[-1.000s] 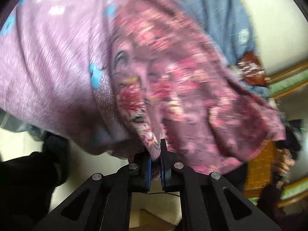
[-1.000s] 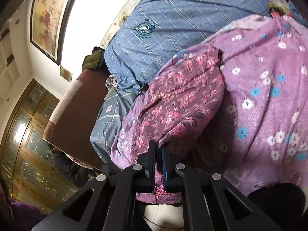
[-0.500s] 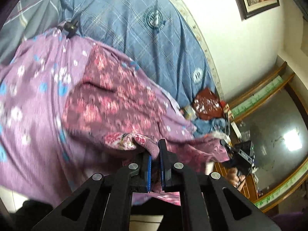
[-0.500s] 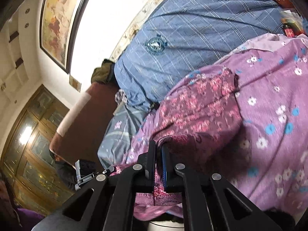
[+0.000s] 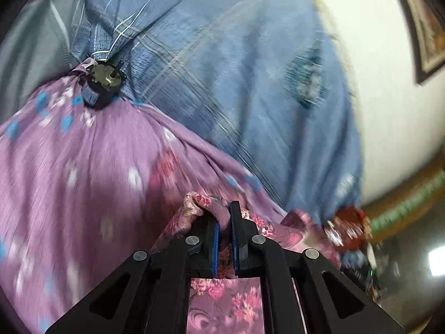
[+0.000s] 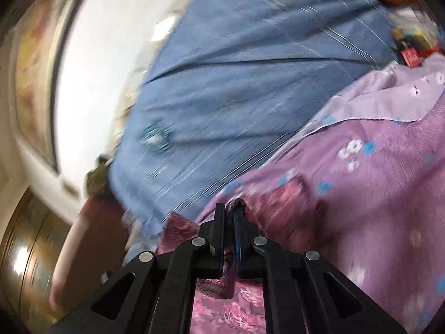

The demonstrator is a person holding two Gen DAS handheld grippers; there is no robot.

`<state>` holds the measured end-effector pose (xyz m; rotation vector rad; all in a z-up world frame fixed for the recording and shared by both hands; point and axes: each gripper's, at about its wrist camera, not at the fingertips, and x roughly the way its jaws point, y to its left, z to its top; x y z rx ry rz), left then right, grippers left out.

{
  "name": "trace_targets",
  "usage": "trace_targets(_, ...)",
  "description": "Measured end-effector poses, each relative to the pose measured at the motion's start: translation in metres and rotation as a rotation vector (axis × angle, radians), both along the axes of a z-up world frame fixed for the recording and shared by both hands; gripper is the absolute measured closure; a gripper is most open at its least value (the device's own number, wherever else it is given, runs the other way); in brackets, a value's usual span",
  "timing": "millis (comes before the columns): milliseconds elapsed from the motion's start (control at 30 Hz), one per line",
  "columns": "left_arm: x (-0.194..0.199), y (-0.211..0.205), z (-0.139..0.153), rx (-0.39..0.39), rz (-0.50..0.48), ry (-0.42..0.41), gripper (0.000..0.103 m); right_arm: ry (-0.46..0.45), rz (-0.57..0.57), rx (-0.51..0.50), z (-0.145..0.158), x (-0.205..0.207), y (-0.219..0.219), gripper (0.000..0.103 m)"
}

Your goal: Fold small clothes

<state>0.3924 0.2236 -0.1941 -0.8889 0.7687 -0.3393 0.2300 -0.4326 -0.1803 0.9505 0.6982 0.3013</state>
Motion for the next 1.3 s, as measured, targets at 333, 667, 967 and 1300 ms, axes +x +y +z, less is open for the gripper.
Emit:
trace_targets(333,0.002,-0.019,-0.020,-0.098,0.257,-0.077,0.056,0.225,-0.191,-0.038,-0.093,0.042,0.006,0.040)
trace_targets(667,-0.055,-0.121,-0.019,0.153,0.178,0.084,0.037,0.072,0.177,-0.383,-0.032,0.044,0.135,0.074)
trace_targets(967,0.004,-0.136,-0.032,0.213,0.185,0.203,0.038,0.188,0.347,-0.626,-0.070,0.134,0.243,0.081)
trace_targets(1300,0.005,-0.082,-0.021,0.202,0.398,0.252,0.038,-0.002,0.469,-0.447,-0.014,0.118,0.289,0.075)
